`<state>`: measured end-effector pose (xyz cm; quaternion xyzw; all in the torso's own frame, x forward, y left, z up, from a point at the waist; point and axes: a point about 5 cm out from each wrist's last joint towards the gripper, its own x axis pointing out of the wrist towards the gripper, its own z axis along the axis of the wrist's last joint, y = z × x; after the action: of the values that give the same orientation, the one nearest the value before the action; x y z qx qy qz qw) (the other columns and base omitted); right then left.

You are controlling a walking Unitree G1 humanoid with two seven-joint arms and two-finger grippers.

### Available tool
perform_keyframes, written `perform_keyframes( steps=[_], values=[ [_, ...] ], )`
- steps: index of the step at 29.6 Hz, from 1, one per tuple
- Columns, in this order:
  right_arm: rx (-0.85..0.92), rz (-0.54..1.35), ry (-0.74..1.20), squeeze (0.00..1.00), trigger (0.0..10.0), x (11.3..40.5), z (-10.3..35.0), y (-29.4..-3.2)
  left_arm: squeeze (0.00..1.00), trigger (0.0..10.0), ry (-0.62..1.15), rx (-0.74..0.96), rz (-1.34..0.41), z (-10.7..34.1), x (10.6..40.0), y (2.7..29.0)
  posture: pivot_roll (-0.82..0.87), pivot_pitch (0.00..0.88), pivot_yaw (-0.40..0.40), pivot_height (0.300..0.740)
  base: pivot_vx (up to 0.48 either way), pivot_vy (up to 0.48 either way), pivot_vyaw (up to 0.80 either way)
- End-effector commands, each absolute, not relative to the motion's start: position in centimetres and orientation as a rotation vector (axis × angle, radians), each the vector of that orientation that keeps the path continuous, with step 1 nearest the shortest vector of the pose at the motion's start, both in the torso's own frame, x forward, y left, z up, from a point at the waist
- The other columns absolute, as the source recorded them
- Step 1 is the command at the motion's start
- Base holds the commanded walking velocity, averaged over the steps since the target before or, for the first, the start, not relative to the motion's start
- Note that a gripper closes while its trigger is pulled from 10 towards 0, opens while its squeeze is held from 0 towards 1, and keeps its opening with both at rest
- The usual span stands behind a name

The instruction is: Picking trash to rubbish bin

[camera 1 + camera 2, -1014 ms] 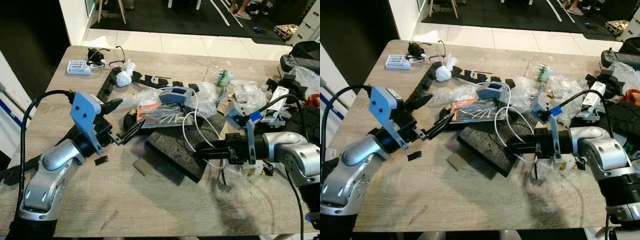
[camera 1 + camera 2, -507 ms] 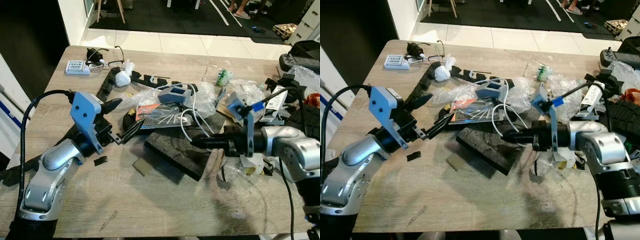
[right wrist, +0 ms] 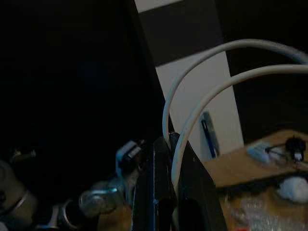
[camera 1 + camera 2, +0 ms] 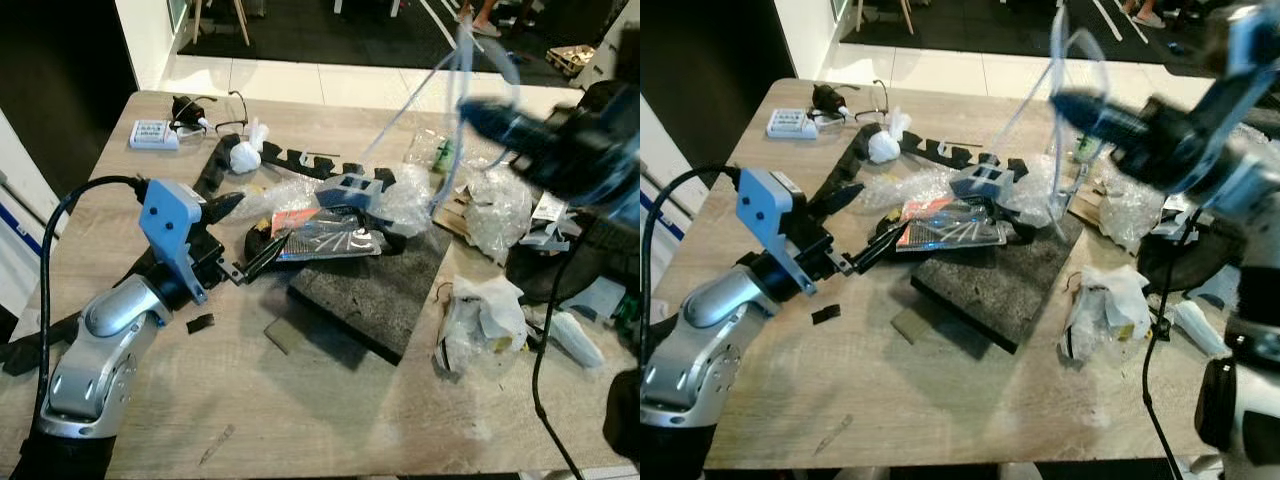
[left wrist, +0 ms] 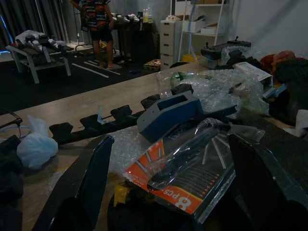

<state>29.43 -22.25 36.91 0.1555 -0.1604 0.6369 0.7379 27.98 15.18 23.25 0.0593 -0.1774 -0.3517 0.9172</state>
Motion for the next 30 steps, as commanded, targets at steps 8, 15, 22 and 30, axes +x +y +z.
perform_keyframes(
  steps=[8,15,22,30],
  values=[
    [0.142,1.085,-0.55,0.0,0.0,30.1,40.1,-21.8,0.0,10.0,-0.426,0.014,-0.668,24.2,28.2,14.9,0.0,0.158,-0.056,0.74,0.0,0.0,0.0],
    [0.013,0.887,-0.594,0.0,1.5,31.0,39.1,-19.9,0.0,10.0,-0.431,-0.023,-0.632,24.5,28.1,15.0,0.0,0.145,-0.049,0.74,0.0,0.0,0.0],
    [-0.084,0.619,-0.637,0.0,10.0,32.6,37.5,-18.2,0.0,10.0,-0.503,-0.022,-0.241,25.6,29.8,17.5,0.01,0.134,-0.053,0.74,0.0,0.0,0.0],
    [-0.078,0.399,-0.684,0.0,10.0,33.2,35.5,-18.3,0.0,10.0,-0.488,-0.032,-0.134,25.9,30.0,18.0,0.02,0.135,-0.051,0.74,0.0,0.0,0.0]
  ],
)
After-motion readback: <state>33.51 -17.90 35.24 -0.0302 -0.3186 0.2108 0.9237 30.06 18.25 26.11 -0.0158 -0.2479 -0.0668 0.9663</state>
